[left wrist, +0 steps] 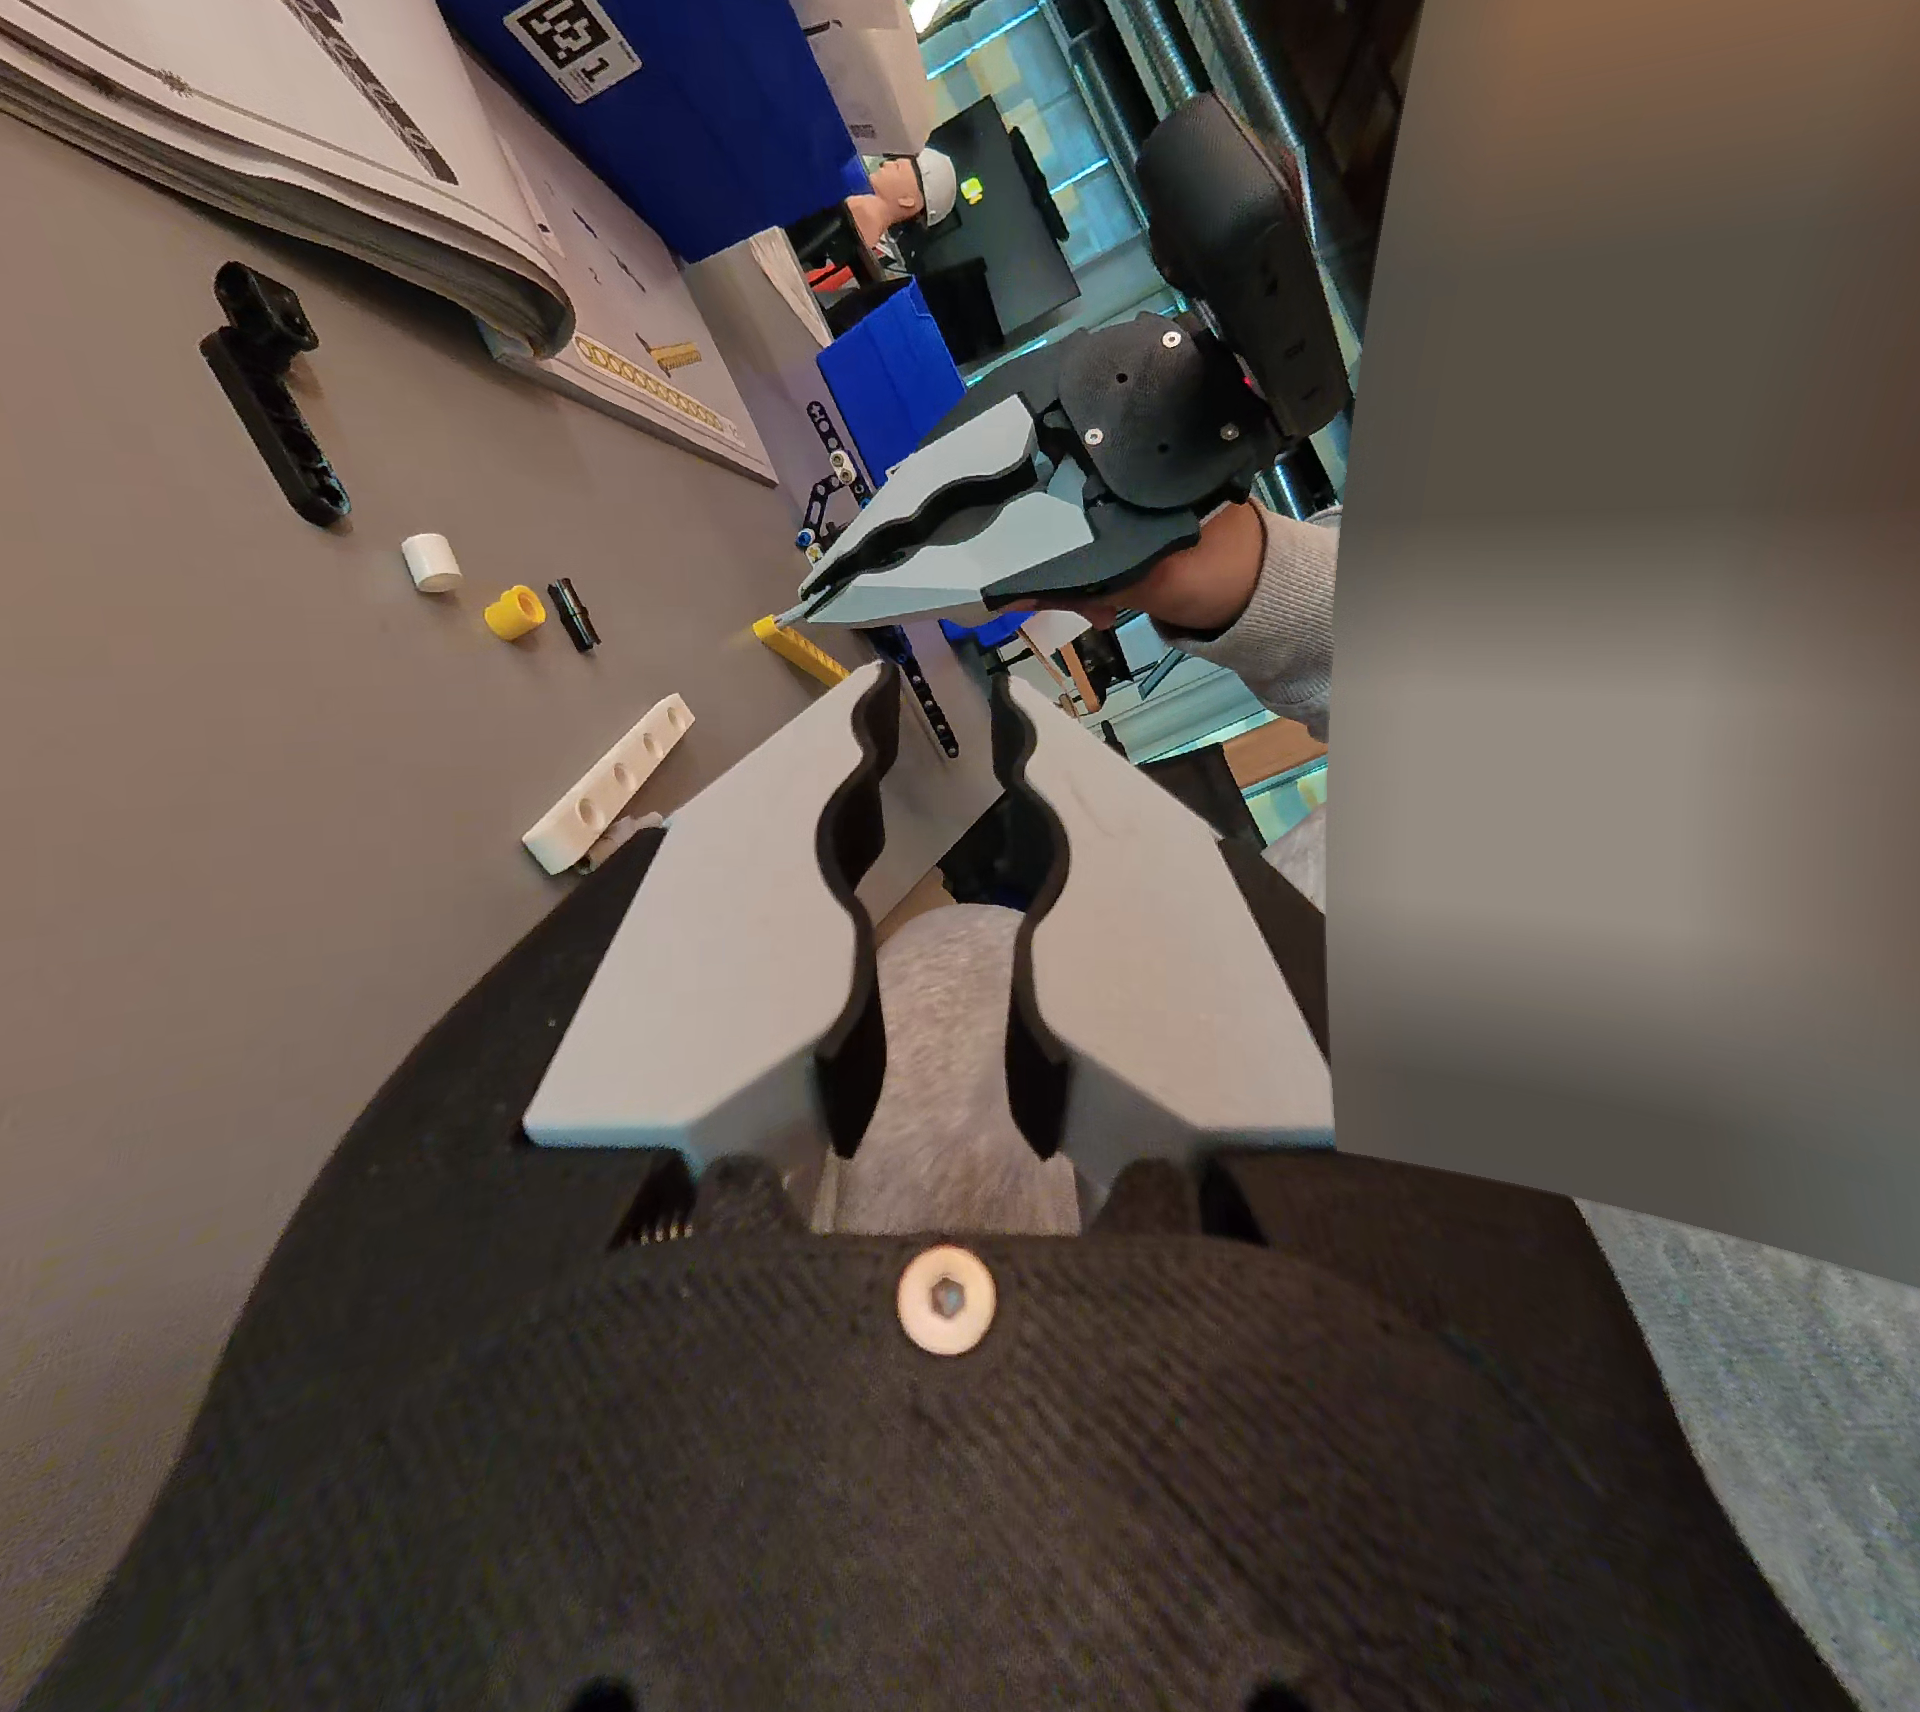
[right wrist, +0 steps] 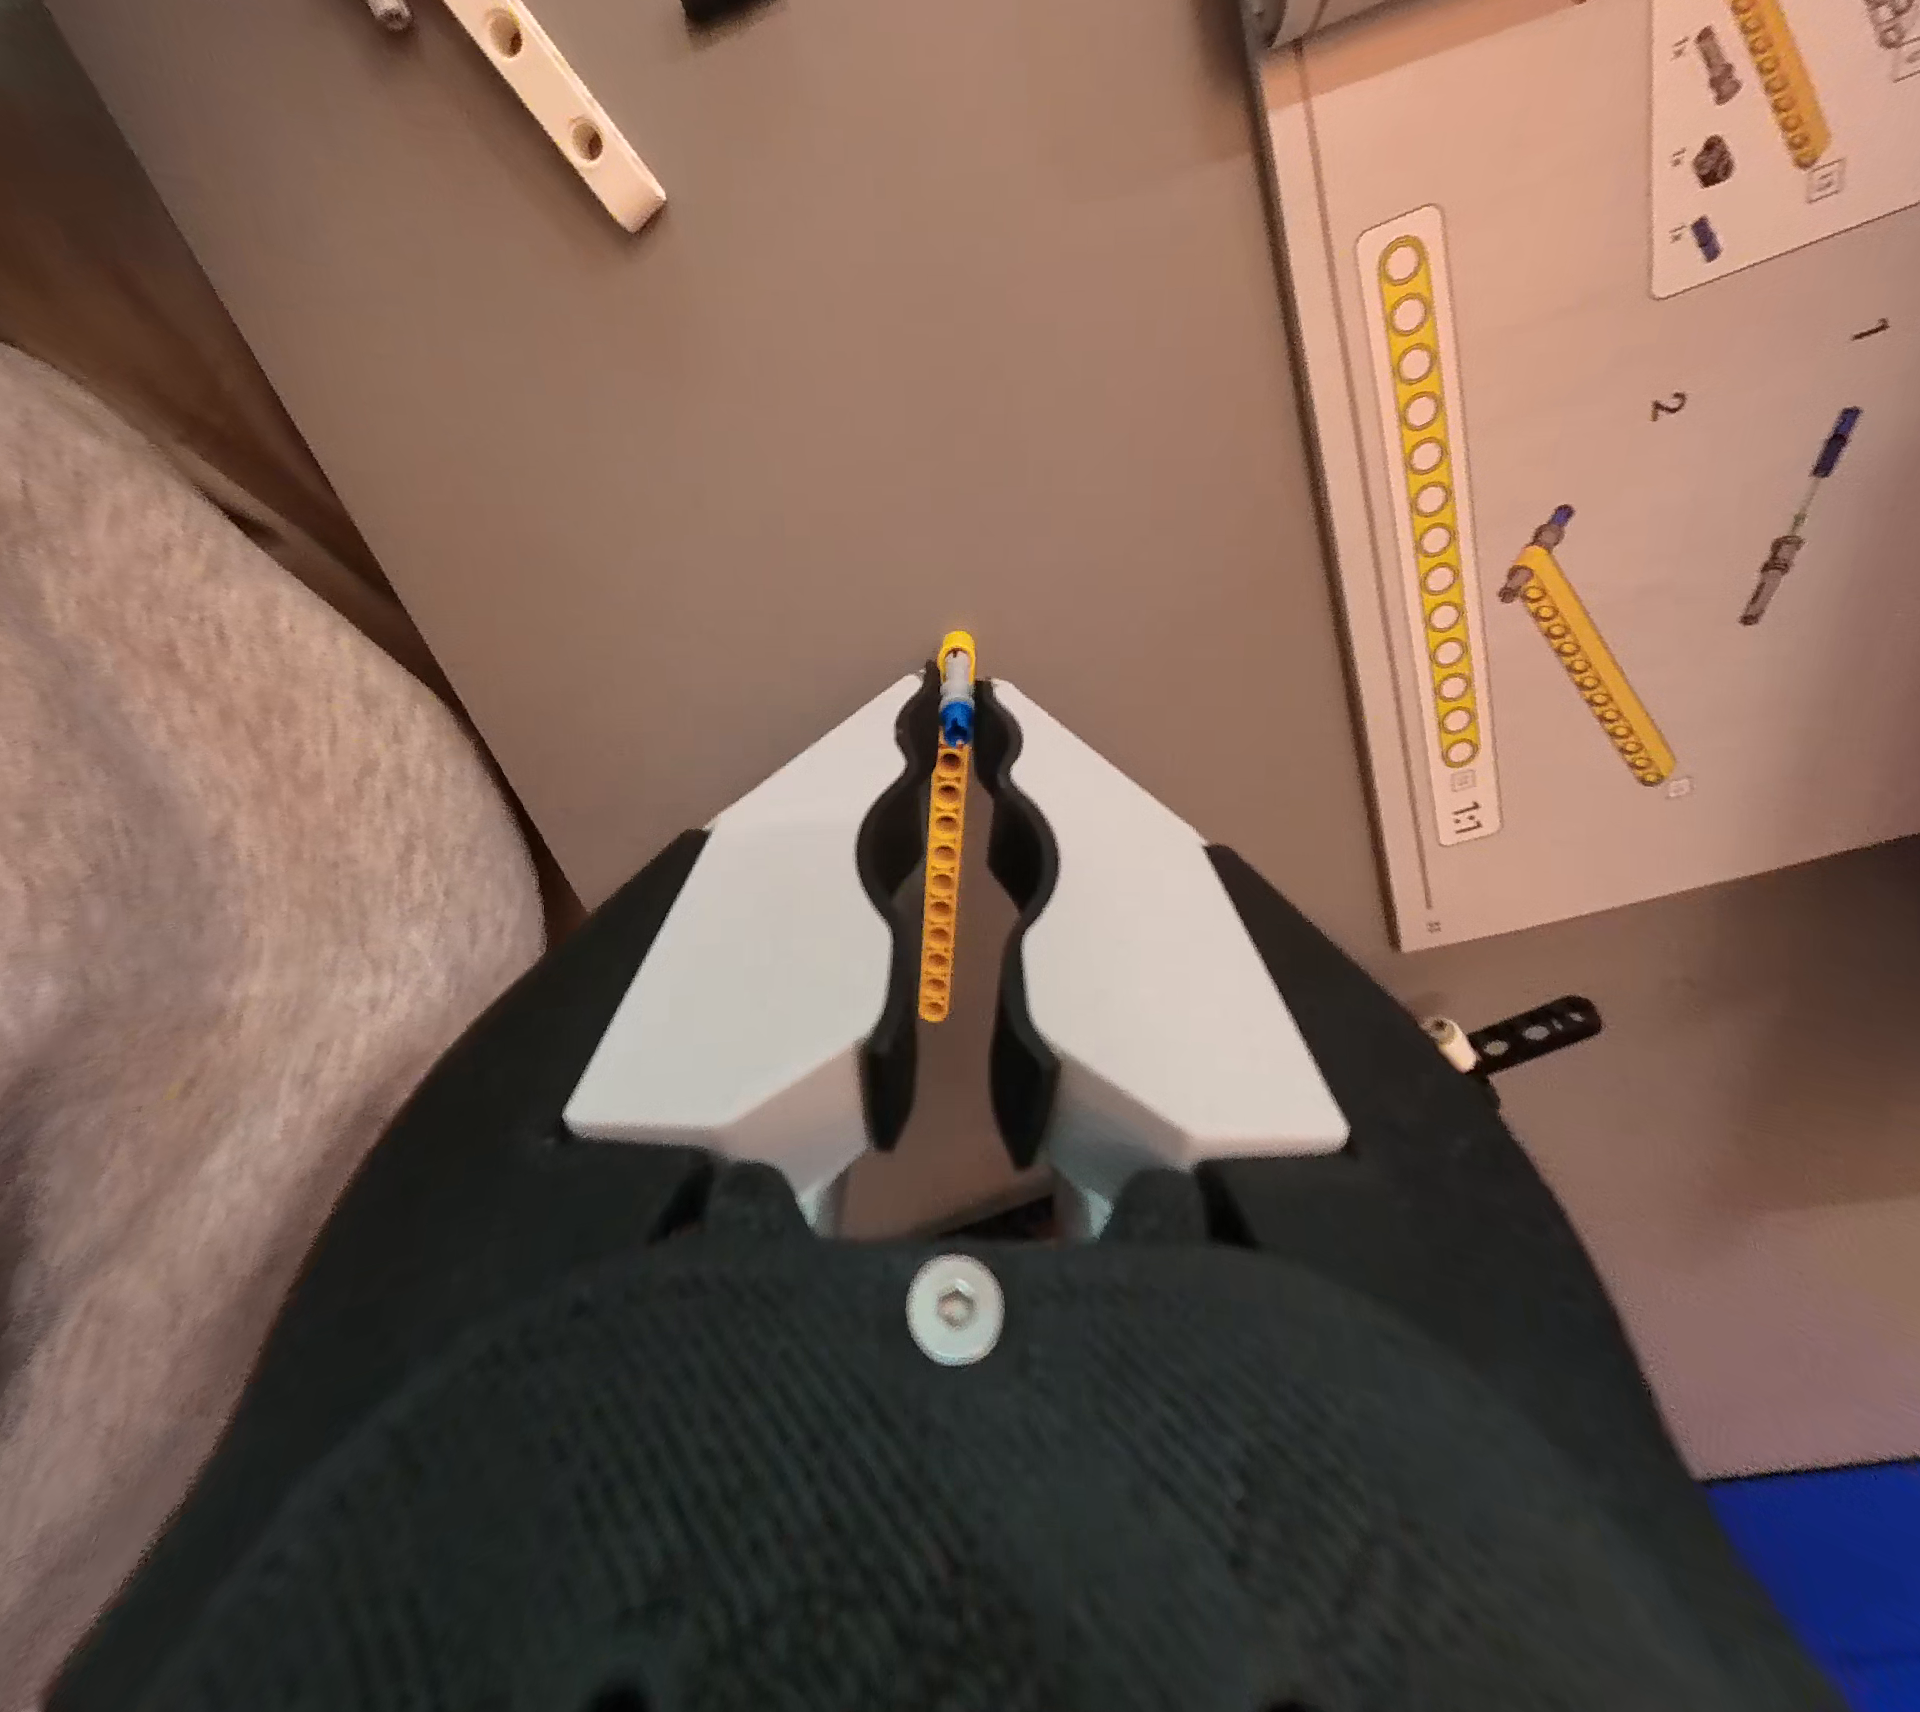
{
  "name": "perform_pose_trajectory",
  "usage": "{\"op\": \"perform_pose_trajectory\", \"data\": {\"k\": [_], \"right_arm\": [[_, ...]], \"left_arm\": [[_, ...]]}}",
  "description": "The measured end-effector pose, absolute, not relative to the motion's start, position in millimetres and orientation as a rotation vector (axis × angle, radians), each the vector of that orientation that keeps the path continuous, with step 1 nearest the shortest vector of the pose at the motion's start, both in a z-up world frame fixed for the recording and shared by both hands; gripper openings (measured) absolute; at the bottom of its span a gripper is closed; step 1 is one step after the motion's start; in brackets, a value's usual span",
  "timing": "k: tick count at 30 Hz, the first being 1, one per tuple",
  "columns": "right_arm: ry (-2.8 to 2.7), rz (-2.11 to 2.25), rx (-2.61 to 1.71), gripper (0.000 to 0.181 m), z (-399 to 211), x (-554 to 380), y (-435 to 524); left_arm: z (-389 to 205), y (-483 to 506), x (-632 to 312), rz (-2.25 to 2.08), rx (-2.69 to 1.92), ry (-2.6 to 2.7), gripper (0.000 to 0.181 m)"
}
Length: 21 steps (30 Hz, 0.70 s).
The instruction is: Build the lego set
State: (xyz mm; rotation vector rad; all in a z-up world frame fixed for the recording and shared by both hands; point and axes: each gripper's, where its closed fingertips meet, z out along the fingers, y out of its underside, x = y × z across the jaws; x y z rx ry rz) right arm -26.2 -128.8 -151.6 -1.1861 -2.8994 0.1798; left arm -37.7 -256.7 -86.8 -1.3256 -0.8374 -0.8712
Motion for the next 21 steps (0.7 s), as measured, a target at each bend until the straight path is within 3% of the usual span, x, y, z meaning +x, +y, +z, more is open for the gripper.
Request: {"op": "perform_pose_trajectory", "data": {"k": [21], "right_arm": [[-2.843, 0.192, -1.376, 0.005, -152.5, -27.3, -128.3]], "left_arm": [[-88.7, -257.2, -38.9, -0.887, -1.326, -0.847, 0.014]]}}
